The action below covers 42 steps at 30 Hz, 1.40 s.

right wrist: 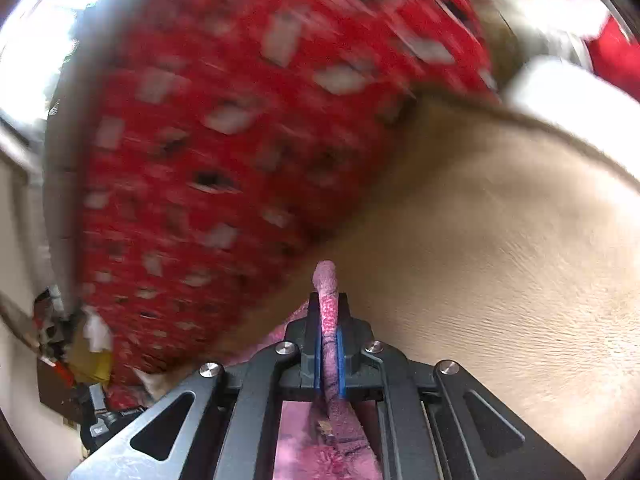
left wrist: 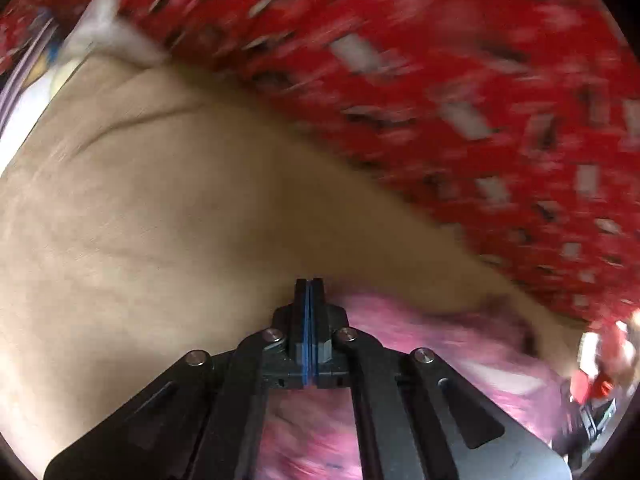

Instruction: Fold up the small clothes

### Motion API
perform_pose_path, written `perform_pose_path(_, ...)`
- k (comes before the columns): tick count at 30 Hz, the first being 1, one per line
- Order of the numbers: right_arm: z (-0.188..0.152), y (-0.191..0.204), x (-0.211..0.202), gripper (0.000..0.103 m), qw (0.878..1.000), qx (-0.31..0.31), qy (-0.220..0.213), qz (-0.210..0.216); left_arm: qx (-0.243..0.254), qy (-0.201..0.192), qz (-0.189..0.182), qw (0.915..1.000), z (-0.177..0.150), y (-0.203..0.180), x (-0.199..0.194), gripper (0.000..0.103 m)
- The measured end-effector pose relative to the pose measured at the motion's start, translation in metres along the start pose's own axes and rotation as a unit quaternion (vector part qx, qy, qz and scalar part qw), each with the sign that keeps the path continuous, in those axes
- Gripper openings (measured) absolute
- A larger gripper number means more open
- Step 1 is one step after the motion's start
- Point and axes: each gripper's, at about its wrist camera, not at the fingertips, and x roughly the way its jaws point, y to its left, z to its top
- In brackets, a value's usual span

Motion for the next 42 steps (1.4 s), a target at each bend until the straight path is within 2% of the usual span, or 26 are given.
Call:
perform_pose_path(2, -0.006, -0.014, 0.017, 0.006, 0.999, 0.028, 0.041, -0.017, -0.014, 0.012, -0.039, 0.999, -0.003, 0.015, -0.001, 0.0)
perform_pose_path(3, -0.008, -0.012, 0.008, 0.012, 0.999, 0.028, 0.017, -0.008, -0.019, 0.009, -0.062, 0.9979, -0.005, 0.021, -0.008, 0.0)
perform_pose_path(5, -0.01, 0.004, -0.01, 0.013, 0.999, -0.011, -0.026, -0.035, -0.002, 0.001, -0.106, 0.9943, -0.01, 0.023, -0.027, 0.0)
perform_pose_path(7, -0.014, 0.018, -0.026, 0.013, 0.998, -0.042, -0.05, -0.01, 0.023, -0.011, -0.146, 0.9889, -0.015, 0.016, -0.051, 0.0)
perform_pose_path(8, -0.017, 0.029, -0.03, 0.013, 0.997, -0.055, -0.053, 0.01, 0.034, -0.014, -0.159, 0.9866, -0.017, 0.01, -0.059, 0.003)
perform_pose_path(9, -0.021, 0.038, -0.03, 0.015, 0.996, -0.065, -0.047, 0.027, 0.041, -0.016, -0.166, 0.9851, -0.019, 0.005, -0.065, 0.013)
perform_pose_path(10, -0.027, 0.047, -0.028, 0.017, 0.996, -0.074, -0.036, 0.039, 0.052, -0.019, -0.166, 0.9846, -0.021, -0.002, -0.068, 0.036)
perform_pose_path(12, -0.04, 0.066, -0.02, 0.02, 0.994, -0.099, -0.007, 0.051, 0.061, -0.023, -0.138, 0.9884, -0.027, -0.016, -0.065, 0.062)
perform_pose_path(15, -0.072, 0.095, -0.003, 0.02, 0.984, -0.15, 0.046, 0.081, 0.055, 0.0, -0.141, 0.9885, -0.039, -0.011, -0.049, 0.062)
perform_pose_path(17, -0.093, 0.108, 0.013, 0.02, 0.976, -0.189, 0.067, 0.081, 0.079, -0.007, -0.037, 0.9961, -0.049, -0.016, -0.028, 0.061)
perform_pose_path(18, -0.106, 0.109, 0.034, 0.021, 0.972, -0.203, 0.103, 0.059, 0.1, 0.002, 0.014, 0.9948, -0.052, -0.019, -0.014, 0.061)
perform_pose_path(19, -0.115, 0.107, 0.052, 0.016, 0.967, -0.21, 0.14, 0.028, 0.104, 0.0, 0.012, 0.9945, -0.054, -0.018, -0.013, 0.061)
perform_pose_path(20, -0.12, 0.106, 0.059, 0.015, 0.966, -0.217, 0.143, 0.01, 0.096, -0.011, 0.004, 0.9953, -0.055, -0.015, -0.019, 0.059)
perform_pose_path(21, -0.121, 0.109, 0.051, 0.02, 0.968, -0.222, 0.117, 0.015, 0.086, -0.015, -0.011, 0.9962, -0.056, -0.01, -0.028, 0.056)
perform_pose_path(23, -0.123, 0.117, 0.033, 0.022, 0.967, -0.228, 0.111, 0.012, 0.074, -0.022, -0.048, 0.9958, -0.063, 0.0, -0.05, 0.056)
perform_pose_path(26, -0.135, 0.115, 0.0, 0.027, 0.964, -0.254, 0.079, 0.028, 0.08, -0.049, -0.089, 0.9916, -0.099, 0.01, -0.084, 0.056)
perform_pose_path(27, -0.144, 0.111, -0.009, 0.034, 0.964, -0.255, 0.071, 0.02, 0.082, -0.052, -0.091, 0.9911, -0.11, 0.014, -0.088, 0.056)
perform_pose_path(28, -0.152, 0.102, -0.013, 0.041, 0.965, -0.254, 0.071, 0.006, 0.087, -0.049, -0.091, 0.9908, -0.124, 0.011, -0.088, 0.056)
perform_pose_path(30, -0.163, 0.081, -0.018, 0.035, 0.966, -0.238, 0.101, -0.024, 0.094, -0.018, -0.074, 0.9926, -0.151, 0.009, -0.077, 0.056)
perform_pose_path(31, -0.166, 0.078, -0.026, 0.035, 0.968, -0.232, 0.09, -0.021, 0.093, -0.003, -0.073, 0.993, -0.163, 0.013, -0.076, 0.056)
perform_pose_path(35, -0.176, 0.074, -0.079, 0.04, 0.979, -0.199, 0.048, -0.02, 0.1, -0.017, -0.057, 0.9932, -0.202, 0.022, -0.095, 0.056)
perform_pose_path(37, -0.189, 0.066, -0.092, 0.061, 0.972, -0.22, 0.02, -0.075, 0.096, 0.022, -0.046, 0.994, -0.218, 0.024, -0.087, 0.056)
perform_pose_path(38, -0.196, 0.06, -0.089, 0.064, 0.967, -0.226, 0.019, -0.116, 0.098, 0.031, -0.042, 0.9938, -0.222, 0.026, -0.081, 0.056)
perform_pose_path(39, -0.205, 0.045, -0.077, 0.065, 0.961, -0.223, 0.052, -0.157, 0.107, 0.022, -0.036, 0.9934, -0.226, 0.025, -0.083, 0.057)
perform_pose_path(41, -0.217, 0.046, -0.079, 0.064, 0.953, -0.261, 0.028, -0.153, 0.128, 0.018, -0.016, 0.9915, -0.231, 0.019, -0.085, 0.058)
perform_pose_path(42, -0.224, 0.052, -0.078, 0.065, 0.943, -0.285, 0.031, -0.169, 0.131, 0.02, -0.013, 0.9911, -0.233, 0.018, -0.085, 0.062)
